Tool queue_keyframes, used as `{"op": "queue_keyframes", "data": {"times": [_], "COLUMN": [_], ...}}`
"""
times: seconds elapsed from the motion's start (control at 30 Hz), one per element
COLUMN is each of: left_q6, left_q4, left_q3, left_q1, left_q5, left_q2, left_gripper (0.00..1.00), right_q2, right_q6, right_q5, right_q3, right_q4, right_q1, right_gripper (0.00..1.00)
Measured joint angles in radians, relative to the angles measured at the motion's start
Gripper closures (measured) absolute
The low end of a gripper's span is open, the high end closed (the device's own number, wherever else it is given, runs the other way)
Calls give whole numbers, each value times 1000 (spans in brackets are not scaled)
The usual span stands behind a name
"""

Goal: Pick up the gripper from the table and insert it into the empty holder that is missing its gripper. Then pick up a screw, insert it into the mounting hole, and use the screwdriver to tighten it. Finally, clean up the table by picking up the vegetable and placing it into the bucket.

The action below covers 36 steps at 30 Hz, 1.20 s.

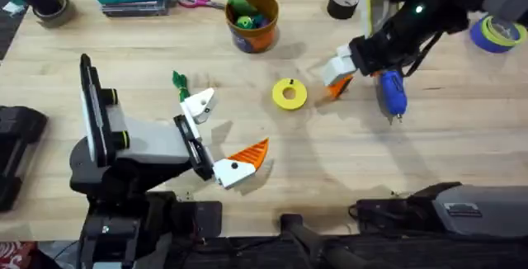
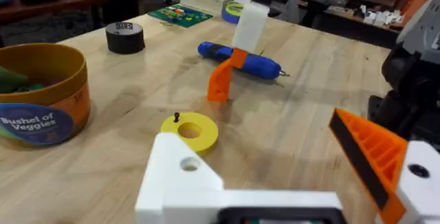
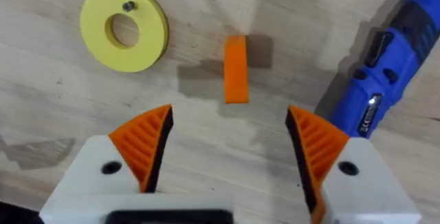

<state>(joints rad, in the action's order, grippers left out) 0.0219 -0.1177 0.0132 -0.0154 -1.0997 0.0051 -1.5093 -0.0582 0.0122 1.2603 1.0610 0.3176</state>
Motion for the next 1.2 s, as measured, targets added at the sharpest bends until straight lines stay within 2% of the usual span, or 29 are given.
{"op": "queue_keyframes", "data": {"times": [0.13,0.33,0.5,0.6,0.9,0.97,1.1,1.17,1.2], "left_q6": [0,0,0,0,0,0,0,0,0], "left_q4": [0,0,0,0,0,0,0,0,0], "left_q3": [0,0,0,0,0,0,0,0,0], "left_q1": [0,0,0,0,0,0,0,0,0], "left_q5": [0,0,0,0,0,0,0,0,0], "left_q2": [0,0,0,0,0,0,0,0,0], "left_gripper": [58,57,58,58,58,58,57,58,58], "right_q2": [-11,-98,-151,-153,-153,-153,-153,-153,-153], "right_q6": [-15,-22,-24,-26,-29,-30,-32,-33,-34], "right_q5": [-1,-1,-14,-31,-49,-49,-49,-49,-49], "right_q3": [-24,-27,-29,-30,-31,-31,-31,-31,-31], "right_q4": [-20,-58,-86,-88,-126,-125,-125,-125,-125], "right_q1": [0,0,0,0,0,0,0,0,0], "right_gripper": [5,11,90,102,237,311,550,716,854]}}
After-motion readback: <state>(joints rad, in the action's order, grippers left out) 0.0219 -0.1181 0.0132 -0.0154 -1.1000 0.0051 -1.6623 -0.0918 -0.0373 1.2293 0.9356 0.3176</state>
